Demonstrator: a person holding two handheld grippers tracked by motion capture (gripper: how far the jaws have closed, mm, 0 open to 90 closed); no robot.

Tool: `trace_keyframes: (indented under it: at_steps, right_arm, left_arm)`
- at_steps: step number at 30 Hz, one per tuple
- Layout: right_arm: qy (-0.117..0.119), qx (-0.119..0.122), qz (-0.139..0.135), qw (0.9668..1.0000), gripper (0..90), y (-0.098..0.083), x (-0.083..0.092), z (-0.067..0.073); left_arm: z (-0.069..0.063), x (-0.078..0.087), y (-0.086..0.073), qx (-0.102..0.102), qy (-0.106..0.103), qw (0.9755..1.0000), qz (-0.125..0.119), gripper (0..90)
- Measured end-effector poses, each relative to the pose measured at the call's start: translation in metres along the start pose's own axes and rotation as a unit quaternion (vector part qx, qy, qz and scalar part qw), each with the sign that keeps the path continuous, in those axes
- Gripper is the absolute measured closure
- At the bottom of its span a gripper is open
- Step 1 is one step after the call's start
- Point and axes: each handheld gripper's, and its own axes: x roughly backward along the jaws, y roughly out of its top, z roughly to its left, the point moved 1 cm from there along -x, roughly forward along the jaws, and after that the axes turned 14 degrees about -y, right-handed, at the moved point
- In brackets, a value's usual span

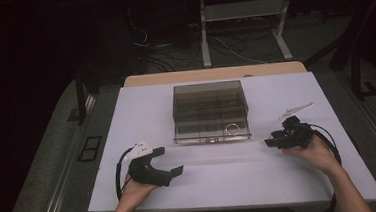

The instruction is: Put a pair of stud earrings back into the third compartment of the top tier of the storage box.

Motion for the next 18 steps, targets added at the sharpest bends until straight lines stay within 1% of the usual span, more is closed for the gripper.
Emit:
trace_keyframes:
  at_steps: [10,18]
  right_arm:
    - [-0.004,0.006,0.011,0.9999,54.7,-0.0016,-0.0034,0.0007]
    - [-0.005,0.011,0.014,0.9998,61.1,-0.0025,-0.0040,0.0008]
  left_arm:
    - [-0.0004,-0.0004,-0.0001,0.000,-0.001,1.0000,0.001,0.0]
    - [-0.0002,-0.0003,0.0000,0.000,-0.001,1.0000,0.001,0.0]
